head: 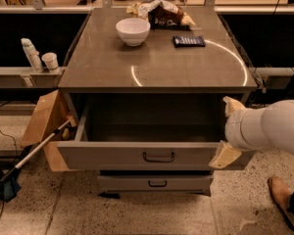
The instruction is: Open top drawer
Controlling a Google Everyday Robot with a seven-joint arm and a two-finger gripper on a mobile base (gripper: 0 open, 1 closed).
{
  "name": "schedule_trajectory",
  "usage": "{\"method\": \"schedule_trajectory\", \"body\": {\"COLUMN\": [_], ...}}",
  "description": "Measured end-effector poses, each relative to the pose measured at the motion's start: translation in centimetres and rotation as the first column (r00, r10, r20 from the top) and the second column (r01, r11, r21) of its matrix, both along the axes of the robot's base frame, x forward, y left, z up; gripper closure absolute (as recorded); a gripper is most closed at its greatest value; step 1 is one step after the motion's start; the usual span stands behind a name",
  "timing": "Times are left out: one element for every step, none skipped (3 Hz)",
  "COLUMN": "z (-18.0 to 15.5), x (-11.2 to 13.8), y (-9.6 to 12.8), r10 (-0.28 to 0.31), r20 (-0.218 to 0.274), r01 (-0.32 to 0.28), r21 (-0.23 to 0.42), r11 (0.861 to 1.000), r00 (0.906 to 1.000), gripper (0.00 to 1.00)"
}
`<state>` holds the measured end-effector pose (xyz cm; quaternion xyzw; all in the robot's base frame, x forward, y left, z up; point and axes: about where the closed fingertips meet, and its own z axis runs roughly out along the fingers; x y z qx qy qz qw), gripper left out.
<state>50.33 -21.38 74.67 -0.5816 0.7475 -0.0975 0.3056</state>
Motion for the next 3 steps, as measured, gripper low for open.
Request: {"method": "schedule_trajectory", "body": {"z": [1.07,1.07,0.63], "x": [0.49,0.49,0.90], "y": [-0.37,-0.37,-0.29], "r10": [-0.014,-0.014,-0.020], "r20": [0.012,0.012,0.024], "r01": [0.014,0.014,0.020], "r21": [0.000,0.000,-0.003], "r11": [1.000,1.000,1.000], "r00": [0.9998,0.9998,0.9995], "gripper": [0.27,0.49,0.73]}}
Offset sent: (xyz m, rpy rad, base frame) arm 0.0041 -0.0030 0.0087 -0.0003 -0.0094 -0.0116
